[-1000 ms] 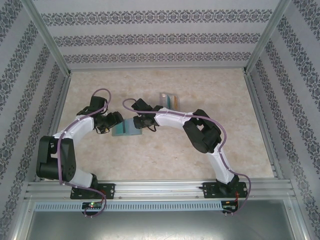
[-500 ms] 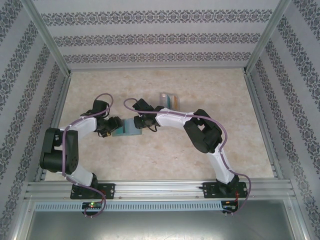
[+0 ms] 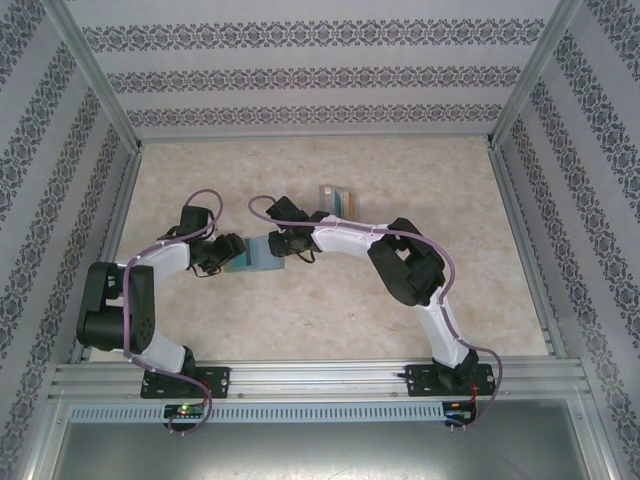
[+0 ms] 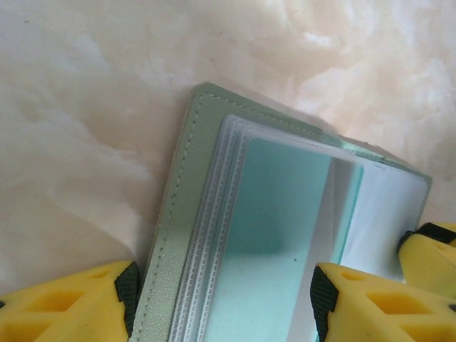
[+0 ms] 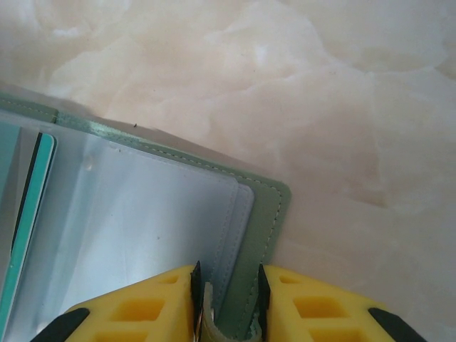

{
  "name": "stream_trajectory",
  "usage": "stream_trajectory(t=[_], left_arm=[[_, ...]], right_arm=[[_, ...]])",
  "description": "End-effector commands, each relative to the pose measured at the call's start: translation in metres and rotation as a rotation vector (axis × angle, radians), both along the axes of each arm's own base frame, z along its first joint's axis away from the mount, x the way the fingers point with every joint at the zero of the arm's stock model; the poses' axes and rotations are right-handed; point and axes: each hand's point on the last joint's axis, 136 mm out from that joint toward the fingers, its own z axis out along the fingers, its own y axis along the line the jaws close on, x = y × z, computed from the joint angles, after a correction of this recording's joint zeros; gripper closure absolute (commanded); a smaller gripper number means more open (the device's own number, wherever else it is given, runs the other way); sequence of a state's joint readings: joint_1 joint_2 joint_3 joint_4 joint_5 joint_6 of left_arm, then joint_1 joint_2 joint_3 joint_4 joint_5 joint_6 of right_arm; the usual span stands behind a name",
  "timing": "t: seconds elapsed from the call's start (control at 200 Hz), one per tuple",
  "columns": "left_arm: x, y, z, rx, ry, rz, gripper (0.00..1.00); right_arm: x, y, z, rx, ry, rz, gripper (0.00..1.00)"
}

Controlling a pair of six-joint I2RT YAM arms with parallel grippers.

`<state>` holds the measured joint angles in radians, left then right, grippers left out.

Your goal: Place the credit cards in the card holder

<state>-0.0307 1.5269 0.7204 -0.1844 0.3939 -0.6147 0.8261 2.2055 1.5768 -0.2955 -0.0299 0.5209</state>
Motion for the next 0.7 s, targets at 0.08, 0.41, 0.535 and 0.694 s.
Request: stream_trajectory(t=[0.08,0.41,0.535,0.694], left_arm=[[0.024,-0.028,0.051,-0.117,-0.219,-0.093,0.33],[0.032,-0.044,0.079,-0.217,-0.324,-0.140,0.29],[0.035,-0.054,0.070,-0.251,-0.310,-0.172,0.28],[0.041,-0.070,0.071,-0.315,-0.325,-0.194,0.28]], right_arm=[[-0.011,-0.002,-0.003,0.004,0.042,0.005,0.73],[-0.007,-0.002,-0.007,0.082,0.069,-0.014,0.75],[-0.005,-0.002,-0.006,0.114,0.077,-0.021,0.75],[-0.003,-0.002,-0.002,0.160,0.087,-0.027,0.75]])
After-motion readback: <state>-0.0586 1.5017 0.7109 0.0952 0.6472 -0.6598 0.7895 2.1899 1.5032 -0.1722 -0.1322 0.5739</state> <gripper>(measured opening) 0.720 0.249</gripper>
